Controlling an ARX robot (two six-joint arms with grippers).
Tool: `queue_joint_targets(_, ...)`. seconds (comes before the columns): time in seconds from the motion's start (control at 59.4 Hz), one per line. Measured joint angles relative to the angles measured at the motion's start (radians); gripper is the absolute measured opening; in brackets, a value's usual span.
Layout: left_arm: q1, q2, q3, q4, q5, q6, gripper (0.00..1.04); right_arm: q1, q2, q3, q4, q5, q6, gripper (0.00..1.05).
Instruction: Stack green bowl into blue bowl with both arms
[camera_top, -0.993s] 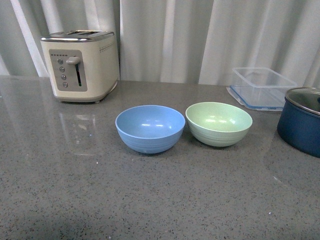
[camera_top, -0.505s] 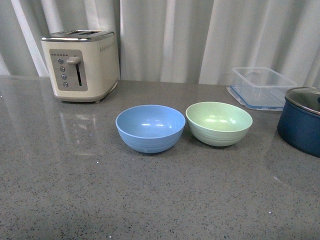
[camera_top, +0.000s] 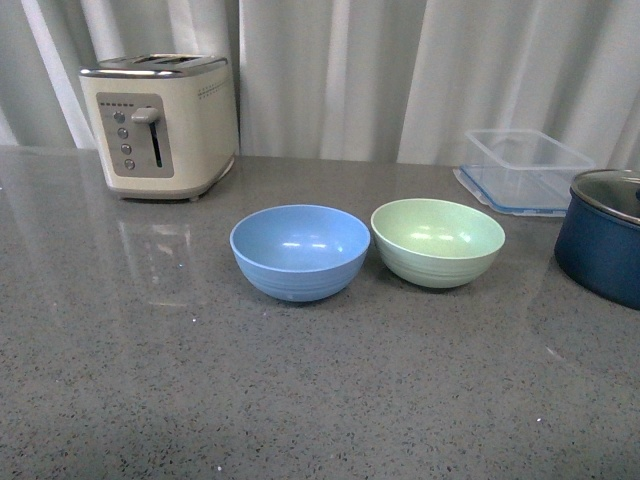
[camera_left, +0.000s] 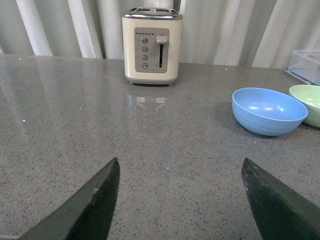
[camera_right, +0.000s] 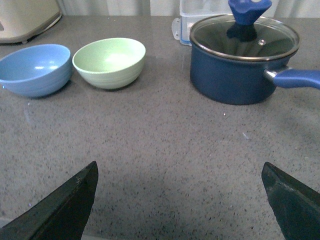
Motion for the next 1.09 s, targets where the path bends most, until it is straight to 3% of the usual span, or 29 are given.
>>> queue_joint_targets(0.118,0.0,0.0,0.0,0.0,0.0,0.0,0.99,0.037,0.24,0.191,-0.042,-0.097,0.096,0.95)
queue_joint_targets(0.219,0.0,0.0,0.0,0.0,0.0,0.002,0.98,0.101,0.497,0.362,-0.06,-0.124,0.228,0.95)
queue_joint_targets(0.522,0.0,0.0,0.0,0.0,0.0,0.002,0.98,0.247,1.069,0.736,-0.038,0.068,0.361,0.95)
queue_joint_targets(1.094,0.0,0.0,0.0,0.0,0.0,0.002,0.98,0.271,1.58,1.117,-0.098,0.279,0.497,0.95)
